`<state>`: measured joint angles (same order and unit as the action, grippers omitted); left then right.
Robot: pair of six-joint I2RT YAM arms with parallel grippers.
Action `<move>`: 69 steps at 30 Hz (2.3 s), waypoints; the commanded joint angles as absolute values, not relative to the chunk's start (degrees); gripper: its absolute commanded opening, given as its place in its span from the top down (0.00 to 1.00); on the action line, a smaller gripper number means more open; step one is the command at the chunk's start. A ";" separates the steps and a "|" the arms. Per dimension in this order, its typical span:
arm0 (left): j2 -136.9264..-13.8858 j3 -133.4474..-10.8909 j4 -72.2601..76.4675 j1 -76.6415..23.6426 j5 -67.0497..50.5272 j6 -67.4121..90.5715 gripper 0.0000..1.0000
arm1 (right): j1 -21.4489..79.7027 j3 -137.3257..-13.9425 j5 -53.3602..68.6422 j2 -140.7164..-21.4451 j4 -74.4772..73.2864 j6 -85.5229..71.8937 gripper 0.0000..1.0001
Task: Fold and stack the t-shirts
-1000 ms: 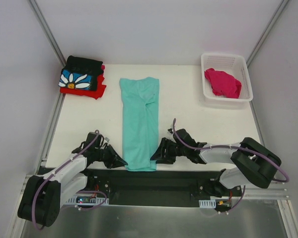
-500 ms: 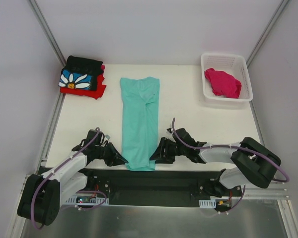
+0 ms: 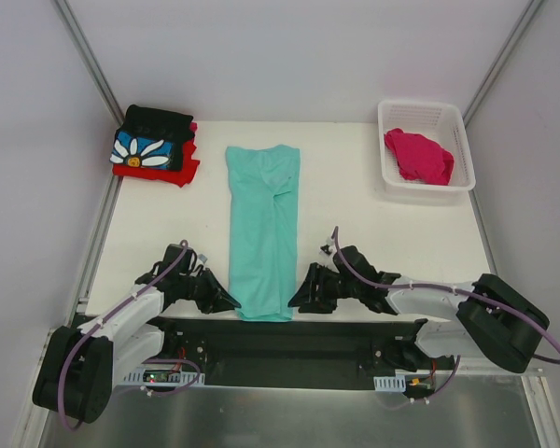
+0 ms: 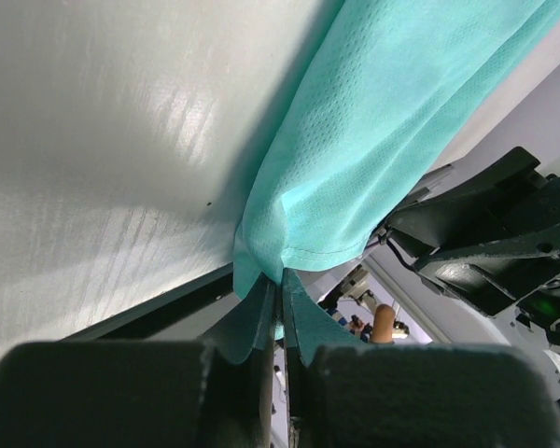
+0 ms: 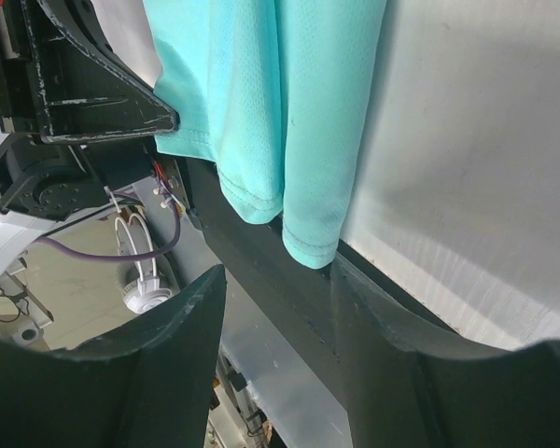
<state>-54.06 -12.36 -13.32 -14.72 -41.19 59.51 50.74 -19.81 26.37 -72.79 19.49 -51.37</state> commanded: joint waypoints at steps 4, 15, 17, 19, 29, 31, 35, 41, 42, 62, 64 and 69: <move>-53.96 -13.54 -15.12 -15.73 -40.17 60.03 1.00 | 51.42 -20.48 27.25 -74.79 20.48 -50.62 0.48; -53.96 -13.71 -15.12 -15.91 -40.25 60.12 1.00 | 52.56 -21.88 27.95 -80.15 24.87 -51.33 0.50; -53.79 -13.62 -15.12 -16.00 -40.25 60.20 1.00 | 52.82 -22.93 28.21 -81.81 25.75 -51.59 0.50; -53.70 -13.36 -15.12 -16.00 -40.25 60.21 1.00 | 53.35 -23.55 28.47 -82.79 26.71 -51.85 0.51; -53.17 -12.92 -15.20 -16.00 -40.43 60.29 1.00 | 54.67 -25.84 28.56 -85.43 27.95 -52.38 0.60; -53.09 -12.83 -15.12 -16.00 -40.52 60.29 1.00 | 54.76 -25.84 28.56 -85.52 27.95 -52.47 0.71; -52.47 -12.39 -15.12 -16.00 -40.52 60.56 1.00 | 55.02 -25.23 28.83 -84.64 27.95 -52.29 0.83; -51.24 -11.60 -15.12 -16.00 -40.87 61.17 1.00 | 55.11 -23.91 29.27 -82.80 27.16 -52.64 0.86; -51.07 -11.43 -15.12 -16.00 -40.96 61.17 1.00 | 55.37 -23.47 29.27 -81.84 27.07 -52.73 0.87; -34.46 -12.74 -28.82 -20.56 -41.40 66.18 1.00 | 63.01 -22.41 22.33 -62.51 9.15 -53.88 0.89; -32.62 -13.53 -30.75 -21.00 -40.78 66.53 1.00 | 63.46 -22.50 20.93 -60.39 5.74 -53.53 0.89; -33.13 -13.62 -31.20 -21.09 -39.38 66.01 1.00 | 63.46 -23.38 19.16 -57.39 0.45 -51.77 0.85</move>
<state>-32.53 -12.01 -25.36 -20.64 -41.39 62.24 63.22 -22.65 21.91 -59.35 6.85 -52.84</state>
